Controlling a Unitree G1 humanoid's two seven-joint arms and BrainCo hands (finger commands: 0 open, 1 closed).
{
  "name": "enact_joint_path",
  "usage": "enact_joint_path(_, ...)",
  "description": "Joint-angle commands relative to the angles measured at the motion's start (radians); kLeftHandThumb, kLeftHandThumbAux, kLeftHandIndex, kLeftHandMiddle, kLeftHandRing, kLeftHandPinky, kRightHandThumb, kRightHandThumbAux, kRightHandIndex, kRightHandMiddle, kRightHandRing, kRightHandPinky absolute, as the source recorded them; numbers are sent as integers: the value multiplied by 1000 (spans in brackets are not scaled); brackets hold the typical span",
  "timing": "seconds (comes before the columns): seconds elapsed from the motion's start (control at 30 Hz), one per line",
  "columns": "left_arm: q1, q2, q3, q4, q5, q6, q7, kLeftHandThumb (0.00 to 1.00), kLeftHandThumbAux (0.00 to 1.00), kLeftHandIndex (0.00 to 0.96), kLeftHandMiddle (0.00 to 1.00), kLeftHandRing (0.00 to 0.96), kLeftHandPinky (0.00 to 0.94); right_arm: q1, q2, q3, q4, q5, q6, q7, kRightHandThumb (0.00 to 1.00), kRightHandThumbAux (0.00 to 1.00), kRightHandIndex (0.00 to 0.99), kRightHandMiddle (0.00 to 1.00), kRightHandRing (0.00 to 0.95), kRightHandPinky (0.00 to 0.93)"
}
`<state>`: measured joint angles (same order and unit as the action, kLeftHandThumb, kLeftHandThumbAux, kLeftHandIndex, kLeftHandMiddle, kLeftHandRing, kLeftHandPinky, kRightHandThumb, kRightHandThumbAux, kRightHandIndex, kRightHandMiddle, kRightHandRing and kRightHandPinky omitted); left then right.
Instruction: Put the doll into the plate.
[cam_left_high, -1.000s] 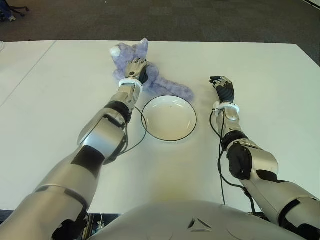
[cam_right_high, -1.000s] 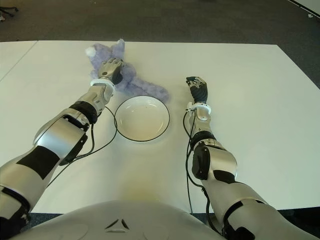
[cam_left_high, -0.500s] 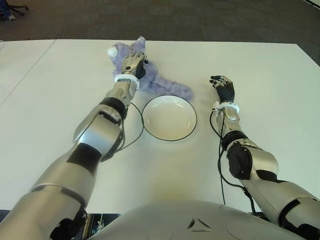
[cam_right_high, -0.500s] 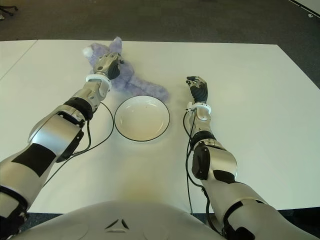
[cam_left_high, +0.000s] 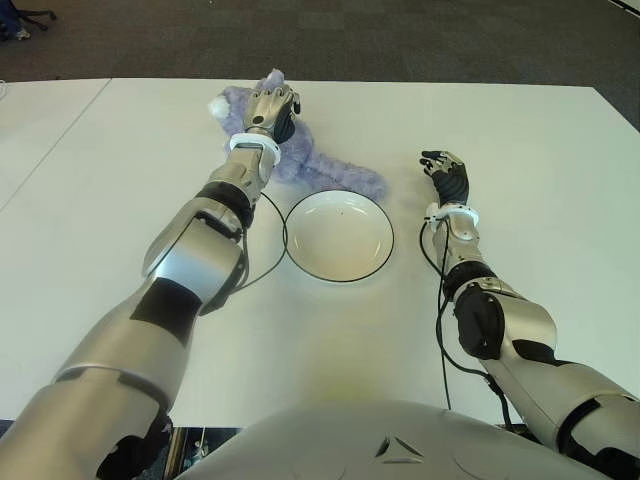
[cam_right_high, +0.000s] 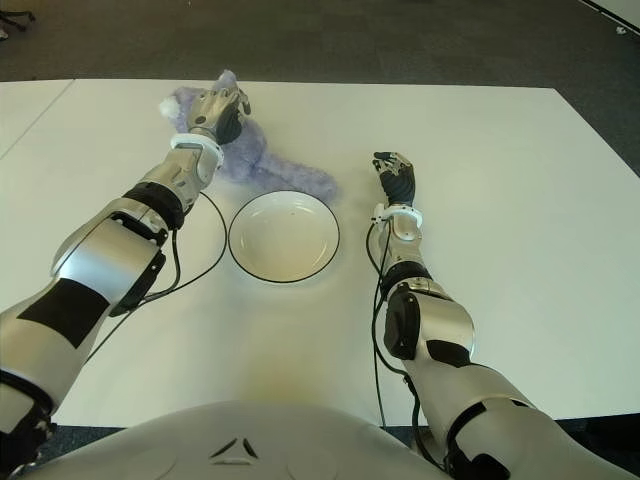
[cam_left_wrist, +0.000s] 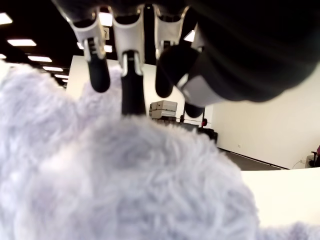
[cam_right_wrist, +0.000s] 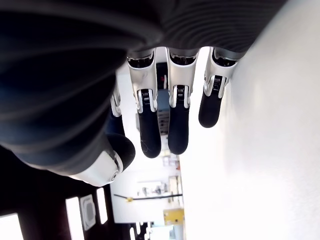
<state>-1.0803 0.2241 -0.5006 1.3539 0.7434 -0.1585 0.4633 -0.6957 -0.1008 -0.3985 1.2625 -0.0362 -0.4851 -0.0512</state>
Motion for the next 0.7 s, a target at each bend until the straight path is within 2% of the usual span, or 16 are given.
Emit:
enact_joint_path(0.03,-21,8,-24,-1,21,-13,22,853,667,396,540,803,761,152,52,8,105,-5,109,-13,702,734,407,306,269,203)
enact_joint_path(0.43,-29,14,-35,-5,15,-32,22,853,668,396,540,808,762,149,52,1,106,9,123,-6,705,733,408,321,282,201)
enact_joint_path(0.7,-24,20,-47,-4,20,-43,13,853,668,396,540,813,807,149,56,-1,106,11,115,-9,707,732,409,319,291,212)
